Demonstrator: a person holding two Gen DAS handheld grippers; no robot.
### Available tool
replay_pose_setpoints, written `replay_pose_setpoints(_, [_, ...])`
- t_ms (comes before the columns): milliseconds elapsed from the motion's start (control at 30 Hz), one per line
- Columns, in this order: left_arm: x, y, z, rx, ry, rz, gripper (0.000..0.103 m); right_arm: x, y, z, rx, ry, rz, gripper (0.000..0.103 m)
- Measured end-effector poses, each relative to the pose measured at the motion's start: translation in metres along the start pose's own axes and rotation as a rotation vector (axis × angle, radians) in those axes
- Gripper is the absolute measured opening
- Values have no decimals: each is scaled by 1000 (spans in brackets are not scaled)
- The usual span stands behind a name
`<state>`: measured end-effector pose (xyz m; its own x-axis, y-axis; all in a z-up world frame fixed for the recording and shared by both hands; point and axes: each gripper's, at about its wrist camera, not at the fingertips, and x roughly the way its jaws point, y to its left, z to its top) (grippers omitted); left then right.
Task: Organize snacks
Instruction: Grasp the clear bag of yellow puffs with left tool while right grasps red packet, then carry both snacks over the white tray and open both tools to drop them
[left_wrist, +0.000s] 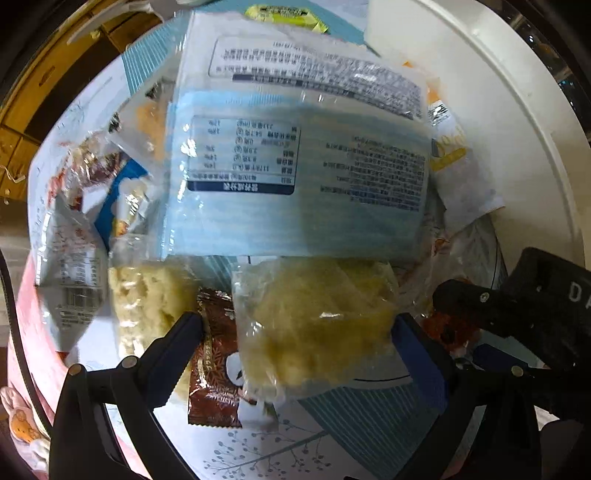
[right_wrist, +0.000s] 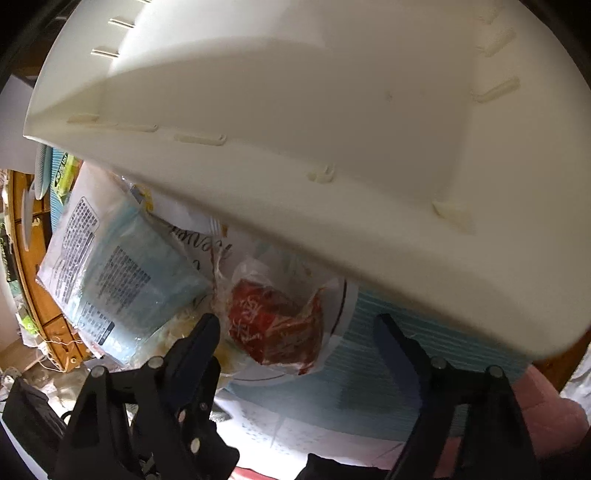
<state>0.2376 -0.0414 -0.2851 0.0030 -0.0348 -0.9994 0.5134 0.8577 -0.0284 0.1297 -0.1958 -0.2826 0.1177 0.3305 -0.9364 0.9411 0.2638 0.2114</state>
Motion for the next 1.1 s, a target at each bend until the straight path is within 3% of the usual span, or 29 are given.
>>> replay_pose_setpoints(67, [5,1,2,-14,13,-12,101,-1,2,6,-4,2,-14,84])
replay_pose_setpoints(167, [12,-2,3,-31,22,-26,90,-2,4,10,-12,12,-30,83])
replay_pose_setpoints(267, [18,-4,2,-35,20,-55,71,-1,6,13,-21,25,-41,82])
replay_pose_setpoints(300, [18,-4,1,-36,18,-63,63,-1,7,14,-24,29,-48,80])
replay_pose_setpoints(367, [18,-6,0,-36,21,-62,61,0,8,16,-28,36,-56,77])
replay_pose_setpoints(433, [16,-12,4,-43,20,-66,56,-2,10,17,-35,36,-50,67])
replay_pose_setpoints(500, [13,-12,1,-55,19,-70,53,-3,14,19,-58,36,-10,54])
replay_pose_setpoints(700, [-3,-7,-16,-91,18,-81,50,-2,14,21,-54,57,-12,53])
replay_pose_setpoints(1100, [-42,24,-62,-127,-74,-119,50,-13,-7,-29,-57,60,-7,53])
